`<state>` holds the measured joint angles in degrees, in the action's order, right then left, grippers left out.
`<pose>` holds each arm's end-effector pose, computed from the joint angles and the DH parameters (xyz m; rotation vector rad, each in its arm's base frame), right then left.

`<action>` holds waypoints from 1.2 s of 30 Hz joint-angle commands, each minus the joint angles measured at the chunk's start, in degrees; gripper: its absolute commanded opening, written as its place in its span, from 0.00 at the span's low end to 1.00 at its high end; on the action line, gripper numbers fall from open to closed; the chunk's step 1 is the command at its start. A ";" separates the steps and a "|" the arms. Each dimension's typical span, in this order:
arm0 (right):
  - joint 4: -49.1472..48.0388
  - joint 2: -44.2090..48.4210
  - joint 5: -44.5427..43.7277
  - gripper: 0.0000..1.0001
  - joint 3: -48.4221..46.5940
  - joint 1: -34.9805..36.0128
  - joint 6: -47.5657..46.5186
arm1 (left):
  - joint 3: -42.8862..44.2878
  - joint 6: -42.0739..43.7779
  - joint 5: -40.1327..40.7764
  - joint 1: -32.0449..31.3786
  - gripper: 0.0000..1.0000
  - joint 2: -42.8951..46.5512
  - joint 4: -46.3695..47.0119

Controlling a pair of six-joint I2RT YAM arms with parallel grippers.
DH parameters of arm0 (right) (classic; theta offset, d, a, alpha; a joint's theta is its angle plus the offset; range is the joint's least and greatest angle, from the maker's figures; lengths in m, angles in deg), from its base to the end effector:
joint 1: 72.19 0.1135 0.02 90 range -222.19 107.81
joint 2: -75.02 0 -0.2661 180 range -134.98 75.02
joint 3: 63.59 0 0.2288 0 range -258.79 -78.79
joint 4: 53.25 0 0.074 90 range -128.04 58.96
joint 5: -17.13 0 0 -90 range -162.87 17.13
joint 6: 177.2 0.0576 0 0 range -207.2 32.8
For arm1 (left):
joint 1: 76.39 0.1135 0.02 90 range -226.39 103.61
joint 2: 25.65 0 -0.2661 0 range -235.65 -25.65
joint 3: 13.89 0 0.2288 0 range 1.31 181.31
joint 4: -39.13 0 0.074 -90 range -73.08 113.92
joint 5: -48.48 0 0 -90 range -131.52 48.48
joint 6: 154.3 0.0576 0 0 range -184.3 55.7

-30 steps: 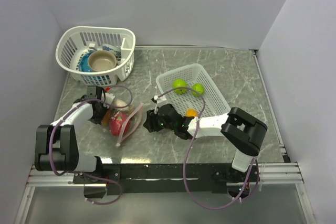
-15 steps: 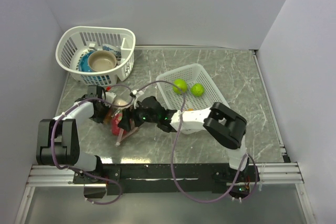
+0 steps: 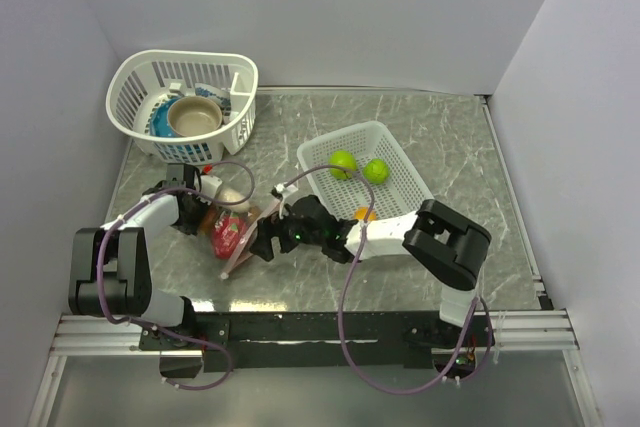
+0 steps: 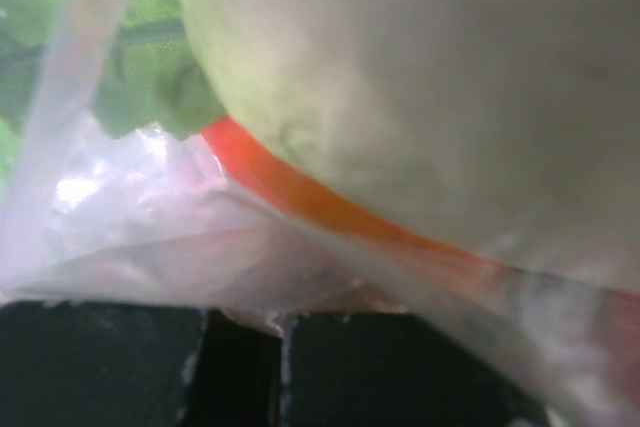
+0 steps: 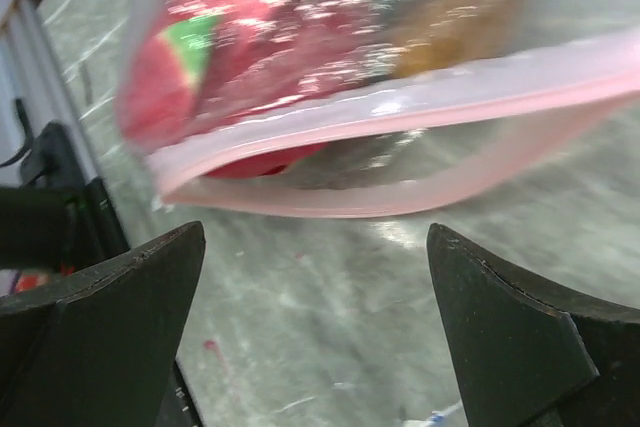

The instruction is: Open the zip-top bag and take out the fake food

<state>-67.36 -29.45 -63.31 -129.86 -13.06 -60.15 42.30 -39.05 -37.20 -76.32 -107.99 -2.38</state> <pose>0.1897 0.3360 0.1763 -0.7120 2.0510 1.0925 0.2399 0.0046 0.1548 0.5835 2.7070 0.2217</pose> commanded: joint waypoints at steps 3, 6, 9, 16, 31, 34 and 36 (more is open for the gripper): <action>0.93 0.49 -5.78 1.00 -3.94 -0.95 0.11 | 0.14 -0.56 -5.20 -0.34 0.01 -1.77 -2.26; 3.74 -0.91 -8.50 0.96 -7.62 -0.78 -0.15 | -0.03 -0.47 -4.93 -0.34 0.01 -1.42 -2.26; 5.76 -2.58 -9.47 0.83 -10.53 -0.77 -0.24 | -0.04 -0.38 -5.02 -0.34 0.01 -1.41 -2.09; 6.91 -5.13 -11.41 0.75 -13.44 0.19 0.11 | 0.14 -0.21 -5.02 -0.34 0.01 -1.32 -2.00; 16.38 -15.15 -29.22 1.00 -27.32 2.65 -3.58 | -0.12 0.06 -6.25 -0.34 0.01 -0.71 -2.61; 18.85 -17.52 -32.32 1.00 -31.36 3.88 -4.19 | -0.04 0.32 -6.51 -0.34 0.01 -0.71 -2.79; 19.47 -19.27 -32.24 1.00 -33.65 4.23 -4.37 | 0.14 0.41 -6.86 -0.34 0.01 -0.62 -2.96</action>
<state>-48.63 -45.80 -90.19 -157.75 -10.41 -63.70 42.59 -38.92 -37.79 -76.10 -108.10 -2.71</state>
